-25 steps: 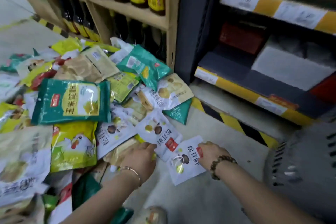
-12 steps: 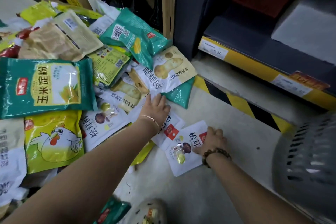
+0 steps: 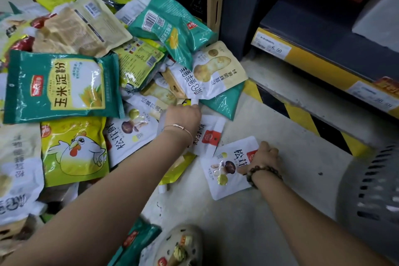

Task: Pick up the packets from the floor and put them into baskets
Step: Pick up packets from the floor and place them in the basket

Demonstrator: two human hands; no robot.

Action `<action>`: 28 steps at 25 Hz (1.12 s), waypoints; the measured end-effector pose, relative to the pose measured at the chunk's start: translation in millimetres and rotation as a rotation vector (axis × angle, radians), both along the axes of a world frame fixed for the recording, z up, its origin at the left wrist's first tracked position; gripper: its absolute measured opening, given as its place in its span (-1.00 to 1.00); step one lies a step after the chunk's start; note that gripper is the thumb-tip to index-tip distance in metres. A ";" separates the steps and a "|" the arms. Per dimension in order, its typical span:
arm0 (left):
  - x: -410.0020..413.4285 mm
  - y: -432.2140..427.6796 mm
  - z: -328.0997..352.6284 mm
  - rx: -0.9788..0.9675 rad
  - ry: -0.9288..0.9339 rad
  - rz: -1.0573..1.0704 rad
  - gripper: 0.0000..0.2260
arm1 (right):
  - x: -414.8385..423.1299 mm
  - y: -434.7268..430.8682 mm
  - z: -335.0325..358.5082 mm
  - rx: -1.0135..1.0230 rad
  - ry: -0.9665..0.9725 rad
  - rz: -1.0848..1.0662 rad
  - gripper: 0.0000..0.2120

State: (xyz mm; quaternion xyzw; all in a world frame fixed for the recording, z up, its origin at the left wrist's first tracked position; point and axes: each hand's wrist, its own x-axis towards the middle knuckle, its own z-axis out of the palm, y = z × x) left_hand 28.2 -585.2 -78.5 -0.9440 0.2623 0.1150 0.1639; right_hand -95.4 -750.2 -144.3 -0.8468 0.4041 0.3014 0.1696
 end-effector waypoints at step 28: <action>-154.4 167.1 -0.3 -1.743 0.624 1.416 -0.77 | 62.2 156.3 86.7 0.737 -0.415 0.497 -0.74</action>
